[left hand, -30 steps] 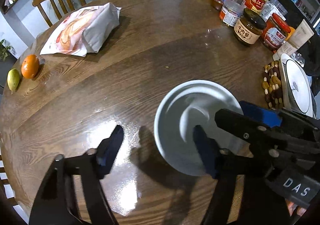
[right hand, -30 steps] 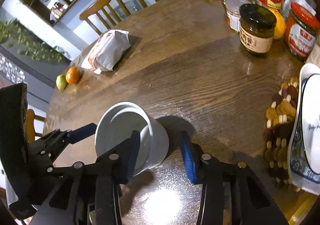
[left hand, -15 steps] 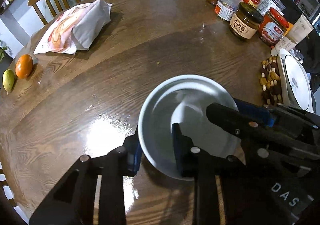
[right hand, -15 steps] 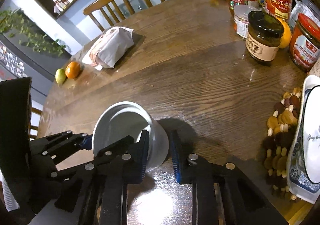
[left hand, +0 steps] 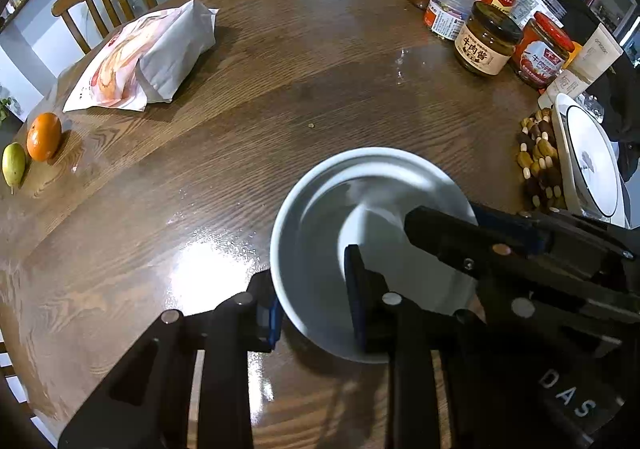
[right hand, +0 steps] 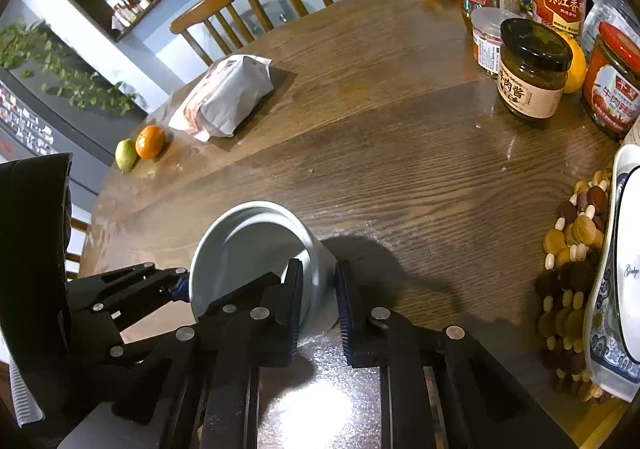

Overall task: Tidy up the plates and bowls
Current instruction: 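Lift the white ramekin and carry it toward the bowl stack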

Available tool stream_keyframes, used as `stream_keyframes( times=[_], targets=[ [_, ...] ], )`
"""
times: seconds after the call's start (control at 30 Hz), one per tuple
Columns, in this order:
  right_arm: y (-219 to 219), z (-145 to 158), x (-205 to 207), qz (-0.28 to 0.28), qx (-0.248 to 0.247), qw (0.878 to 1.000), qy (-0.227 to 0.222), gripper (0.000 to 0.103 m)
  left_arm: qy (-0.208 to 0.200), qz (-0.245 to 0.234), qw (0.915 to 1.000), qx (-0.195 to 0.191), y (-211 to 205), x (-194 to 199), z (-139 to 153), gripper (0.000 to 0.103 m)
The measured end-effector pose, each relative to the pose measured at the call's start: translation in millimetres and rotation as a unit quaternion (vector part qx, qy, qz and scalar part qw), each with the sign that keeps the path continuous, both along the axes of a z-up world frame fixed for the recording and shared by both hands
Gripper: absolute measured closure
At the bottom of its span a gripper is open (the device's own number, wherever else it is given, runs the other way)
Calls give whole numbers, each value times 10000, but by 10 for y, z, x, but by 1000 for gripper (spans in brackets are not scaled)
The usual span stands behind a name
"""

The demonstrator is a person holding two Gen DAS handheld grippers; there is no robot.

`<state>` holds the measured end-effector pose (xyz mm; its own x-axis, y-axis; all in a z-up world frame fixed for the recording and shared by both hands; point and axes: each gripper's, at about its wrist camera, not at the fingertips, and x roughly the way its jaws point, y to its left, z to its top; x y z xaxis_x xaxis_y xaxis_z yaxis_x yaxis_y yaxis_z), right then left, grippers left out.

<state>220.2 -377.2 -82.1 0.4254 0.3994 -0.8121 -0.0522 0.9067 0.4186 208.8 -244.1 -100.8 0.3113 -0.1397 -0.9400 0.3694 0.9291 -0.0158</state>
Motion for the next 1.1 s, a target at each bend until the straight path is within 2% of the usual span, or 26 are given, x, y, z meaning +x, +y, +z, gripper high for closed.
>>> stream_keyframes(
  times=[0.63, 1.1],
  targets=[
    [-152, 142, -272, -365, 67, 9991, -205, 85, -258, -281, 9993, 5, -127, -197, 157, 78],
    [-129, 294, -399, -366, 122, 9985, -399, 85, -511, -267, 9983, -10, -74, -353, 327, 78]
  ],
)
